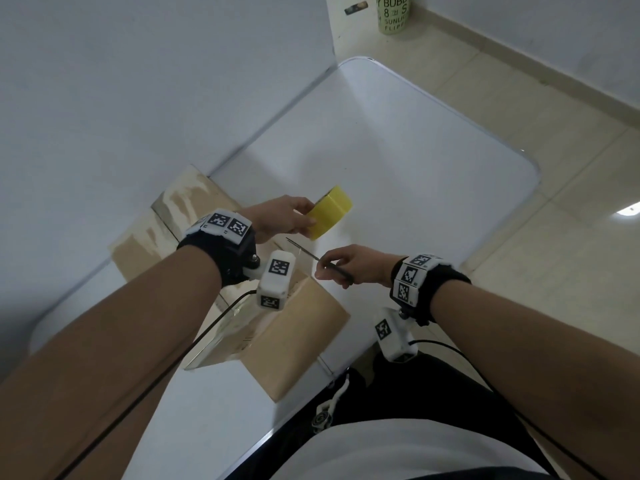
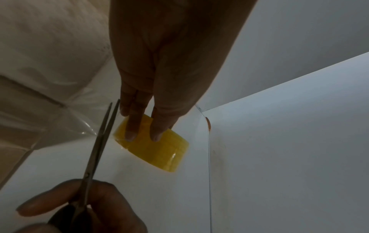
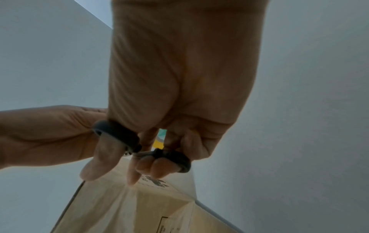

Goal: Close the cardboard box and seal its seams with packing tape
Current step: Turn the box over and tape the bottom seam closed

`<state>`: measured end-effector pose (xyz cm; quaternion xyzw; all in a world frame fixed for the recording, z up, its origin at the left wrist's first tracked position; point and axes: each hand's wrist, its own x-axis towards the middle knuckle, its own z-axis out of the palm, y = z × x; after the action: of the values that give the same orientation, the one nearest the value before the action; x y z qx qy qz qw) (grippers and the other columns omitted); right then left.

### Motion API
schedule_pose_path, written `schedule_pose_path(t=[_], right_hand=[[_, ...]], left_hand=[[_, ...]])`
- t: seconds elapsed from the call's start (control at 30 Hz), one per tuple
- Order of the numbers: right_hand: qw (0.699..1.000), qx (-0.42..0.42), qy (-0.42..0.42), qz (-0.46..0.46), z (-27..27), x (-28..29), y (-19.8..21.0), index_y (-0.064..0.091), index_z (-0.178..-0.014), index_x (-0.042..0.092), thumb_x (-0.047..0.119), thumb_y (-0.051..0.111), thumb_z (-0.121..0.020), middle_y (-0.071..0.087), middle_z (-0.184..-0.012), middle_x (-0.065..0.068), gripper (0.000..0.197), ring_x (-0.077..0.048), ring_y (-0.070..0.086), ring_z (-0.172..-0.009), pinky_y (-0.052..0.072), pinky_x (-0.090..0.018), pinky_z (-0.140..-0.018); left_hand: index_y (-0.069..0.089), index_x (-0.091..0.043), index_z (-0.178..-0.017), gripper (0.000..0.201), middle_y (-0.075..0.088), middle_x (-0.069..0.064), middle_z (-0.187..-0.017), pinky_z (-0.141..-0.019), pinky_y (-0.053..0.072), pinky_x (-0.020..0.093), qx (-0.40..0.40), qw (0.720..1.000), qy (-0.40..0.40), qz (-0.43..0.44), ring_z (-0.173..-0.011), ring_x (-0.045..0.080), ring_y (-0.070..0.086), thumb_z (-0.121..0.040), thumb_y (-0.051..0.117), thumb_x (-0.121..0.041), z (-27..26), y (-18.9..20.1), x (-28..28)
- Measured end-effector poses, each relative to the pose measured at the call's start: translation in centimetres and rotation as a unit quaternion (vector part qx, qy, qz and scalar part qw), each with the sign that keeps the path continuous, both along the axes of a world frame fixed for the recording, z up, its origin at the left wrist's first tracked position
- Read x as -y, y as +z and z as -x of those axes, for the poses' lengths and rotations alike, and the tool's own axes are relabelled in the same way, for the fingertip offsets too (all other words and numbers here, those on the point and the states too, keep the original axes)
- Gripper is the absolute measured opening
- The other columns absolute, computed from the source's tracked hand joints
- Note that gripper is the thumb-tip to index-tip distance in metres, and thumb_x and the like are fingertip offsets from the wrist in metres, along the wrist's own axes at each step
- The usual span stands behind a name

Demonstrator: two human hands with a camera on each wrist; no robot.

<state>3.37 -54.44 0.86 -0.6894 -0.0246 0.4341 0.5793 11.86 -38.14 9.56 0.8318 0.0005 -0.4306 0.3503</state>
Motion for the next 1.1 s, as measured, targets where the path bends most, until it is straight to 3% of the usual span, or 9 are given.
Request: schedule_pose_path(t=[0.3,0.4,0.53,0.67,0.77,0.83,0.9,1.0,1.1], right_hand=[[0.997,-0.005,0.059,0.059,-0.8,0.4,0.1,0.065,-0.103,0.016,0.050,0.069,-0.081,0.058,-0.069,-0.001,0.041,-0.014,0.053,-0.064,0.039,-0.022,-0.060],[0.991,-0.040,0.067,0.110,-1.2,1.7,-0.7,0.061,-0.113,0.014,0.050,0.069,-0.081,0.061,-0.076,-0.001,0.049,-0.015,0.056,-0.070,0.045,-0.023,-0.064],[0.961,0.053,-0.006,0.273,-2.9,3.9,-2.4,0.063,-0.102,0.005,0.043,0.058,-0.090,0.071,-0.090,-0.010,0.040,-0.022,0.065,-0.077,0.056,-0.033,-0.077],[0.904,0.145,-0.007,0.403,-5.2,4.1,-2.8,0.060,-0.082,0.005,0.036,0.053,-0.092,0.063,-0.081,-0.011,0.034,-0.026,0.058,-0.069,0.040,-0.024,-0.050],[0.862,0.185,0.036,0.470,-6.3,3.8,-3.2,0.064,-0.091,0.008,0.031,0.052,-0.090,0.064,-0.088,-0.010,0.025,-0.026,0.057,-0.071,0.042,-0.026,-0.061],[0.850,0.206,0.058,0.481,-6.7,3.4,-3.7,0.061,-0.107,0.008,0.027,0.048,-0.094,0.062,-0.109,-0.013,0.027,-0.028,0.059,-0.090,0.046,-0.031,-0.073],[0.853,0.221,0.041,0.471,-7.0,2.9,-4.3,0.049,-0.123,0.004,0.021,0.043,-0.098,0.050,-0.125,-0.017,0.031,-0.033,0.053,-0.111,0.046,-0.039,-0.088],[0.862,0.229,0.007,0.451,-7.9,2.0,-4.5,0.026,-0.143,-0.001,0.015,0.041,-0.098,0.041,-0.135,-0.023,0.050,-0.037,0.050,-0.120,0.044,-0.043,-0.096],[0.828,0.261,0.069,0.491,-8.8,2.2,-4.1,0.035,-0.138,0.000,0.019,0.043,-0.095,0.046,-0.136,-0.018,0.047,-0.033,0.046,-0.125,0.040,-0.041,-0.100]], left_hand=[[0.056,-0.007,-0.124,0.028,0.062,0.014,-0.117,-0.102,0.047,0.040,0.001,0.998,0.051,0.027,-0.100,0.027,0.066,-0.097,0.055,-0.014,-0.1,-0.5,-0.1],[0.055,-0.004,-0.124,0.028,0.060,0.014,-0.113,-0.103,0.045,0.042,0.021,0.996,0.076,0.045,-0.094,0.024,0.064,-0.097,0.055,-0.012,-0.8,0.0,0.0],[0.056,-0.004,-0.123,0.028,0.062,0.015,-0.112,-0.103,0.045,0.046,0.050,0.994,0.090,0.044,-0.094,0.026,0.064,-0.096,0.056,-0.012,-1.9,0.6,-0.5],[0.059,-0.007,-0.122,0.028,0.068,0.018,-0.108,-0.098,0.048,0.041,0.054,0.996,0.074,0.019,-0.091,0.022,0.065,-0.095,0.058,-0.014,-2.3,1.3,-1.3],[0.058,-0.004,-0.123,0.030,0.068,0.010,-0.094,-0.085,0.051,0.031,0.055,0.997,0.058,0.005,-0.084,0.020,0.065,-0.095,0.058,-0.013,-1.9,1.8,-1.7],[0.058,-0.005,-0.123,0.029,0.068,0.013,-0.098,-0.087,0.051,0.033,0.060,0.997,0.045,-0.007,-0.087,0.024,0.066,-0.095,0.057,-0.013,-1.5,2.2,-1.8],[0.058,-0.005,-0.124,0.030,0.068,0.017,-0.106,-0.095,0.051,0.039,0.061,0.997,0.032,-0.019,-0.094,0.030,0.068,-0.095,0.058,-0.014,-1.3,2.6,-1.9],[0.057,-0.001,-0.126,0.032,0.057,0.007,-0.111,-0.090,0.053,0.033,0.074,0.996,0.009,-0.040,-0.095,0.031,0.067,-0.095,0.058,-0.013,-1.0,3.0,-1.6],[0.057,-0.005,-0.127,0.034,0.038,0.005,-0.120,-0.078,0.046,0.023,0.108,0.990,-0.025,-0.090,-0.092,0.028,0.068,-0.095,0.059,-0.015,-1.1,3.0,-1.1]])
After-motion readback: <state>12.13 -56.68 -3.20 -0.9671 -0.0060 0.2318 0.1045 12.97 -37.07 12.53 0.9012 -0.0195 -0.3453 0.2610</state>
